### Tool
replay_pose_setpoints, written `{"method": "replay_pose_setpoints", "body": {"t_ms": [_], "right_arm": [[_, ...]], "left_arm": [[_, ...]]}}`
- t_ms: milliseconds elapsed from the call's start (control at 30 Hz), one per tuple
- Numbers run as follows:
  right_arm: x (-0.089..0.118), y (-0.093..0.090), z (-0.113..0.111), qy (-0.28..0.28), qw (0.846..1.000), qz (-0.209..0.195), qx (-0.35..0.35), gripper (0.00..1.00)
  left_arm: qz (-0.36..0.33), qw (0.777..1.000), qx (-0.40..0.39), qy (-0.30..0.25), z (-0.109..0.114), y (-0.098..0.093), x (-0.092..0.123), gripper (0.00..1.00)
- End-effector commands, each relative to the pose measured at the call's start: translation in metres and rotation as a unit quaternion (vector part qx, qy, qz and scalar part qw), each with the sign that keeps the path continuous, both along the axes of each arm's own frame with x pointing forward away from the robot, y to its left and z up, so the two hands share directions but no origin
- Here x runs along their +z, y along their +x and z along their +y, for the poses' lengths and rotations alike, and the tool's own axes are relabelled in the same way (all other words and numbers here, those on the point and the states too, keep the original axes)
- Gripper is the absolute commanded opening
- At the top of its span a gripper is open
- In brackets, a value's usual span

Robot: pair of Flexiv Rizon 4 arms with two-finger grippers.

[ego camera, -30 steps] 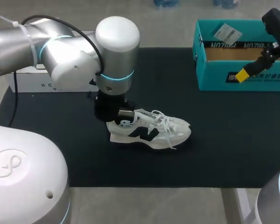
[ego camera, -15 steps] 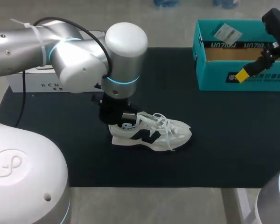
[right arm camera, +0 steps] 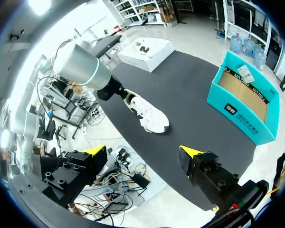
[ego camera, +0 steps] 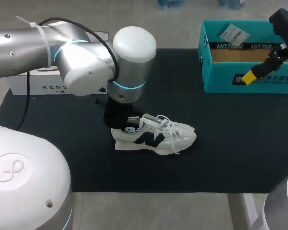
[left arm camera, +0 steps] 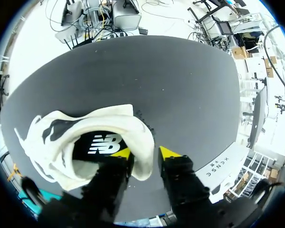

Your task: Take the shoe out of the shoebox, open the shoe tongue, remove and reinsert the insole, then place the shoe into the shoebox

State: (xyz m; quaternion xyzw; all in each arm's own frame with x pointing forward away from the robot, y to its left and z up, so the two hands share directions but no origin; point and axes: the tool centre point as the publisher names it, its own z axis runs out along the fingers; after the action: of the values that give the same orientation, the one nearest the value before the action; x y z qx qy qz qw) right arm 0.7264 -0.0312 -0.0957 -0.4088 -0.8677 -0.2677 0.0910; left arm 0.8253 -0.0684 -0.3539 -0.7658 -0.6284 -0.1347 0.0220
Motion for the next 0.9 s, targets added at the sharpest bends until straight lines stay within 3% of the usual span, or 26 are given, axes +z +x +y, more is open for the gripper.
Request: {"method": "replay_pose_setpoints", "body": {"t_ms": [33,167,267,467,633,733,900], "right_arm": [[0.000,0.002,0.001,-0.001,1.000,0.002,0.001,1.00],[0.000,0.002,0.001,-0.001,1.000,0.002,0.001,1.00],[0.000,0.002,0.001,-0.001,1.000,0.002,0.001,1.00],[0.000,0.002,0.001,-0.001,1.000,0.002,0.001,1.00],[0.000,0.002,0.001,-0.001,1.000,0.002,0.001,1.00],[0.000,0.002,0.001,-0.001,1.000,0.002,0.001,1.00],[0.000,0.002,0.001,-0.001,1.000,0.002,0.001,1.00]], "left_arm": [[0.004,1.000,0.000,-0.028,0.012,-0.003,0.026,1.00],[0.028,0.995,0.001,-0.091,0.027,-0.004,0.059,1.00],[0.100,0.980,-0.004,-0.171,0.043,-0.002,0.081,1.00],[0.193,0.935,0.048,-0.294,0.087,0.005,0.089,1.00],[0.197,0.921,0.088,-0.325,0.105,-0.003,0.084,1.00],[0.141,0.939,0.089,-0.299,0.104,-0.011,0.090,1.00],[0.141,0.939,0.089,-0.299,0.104,-0.011,0.090,1.00]]}}
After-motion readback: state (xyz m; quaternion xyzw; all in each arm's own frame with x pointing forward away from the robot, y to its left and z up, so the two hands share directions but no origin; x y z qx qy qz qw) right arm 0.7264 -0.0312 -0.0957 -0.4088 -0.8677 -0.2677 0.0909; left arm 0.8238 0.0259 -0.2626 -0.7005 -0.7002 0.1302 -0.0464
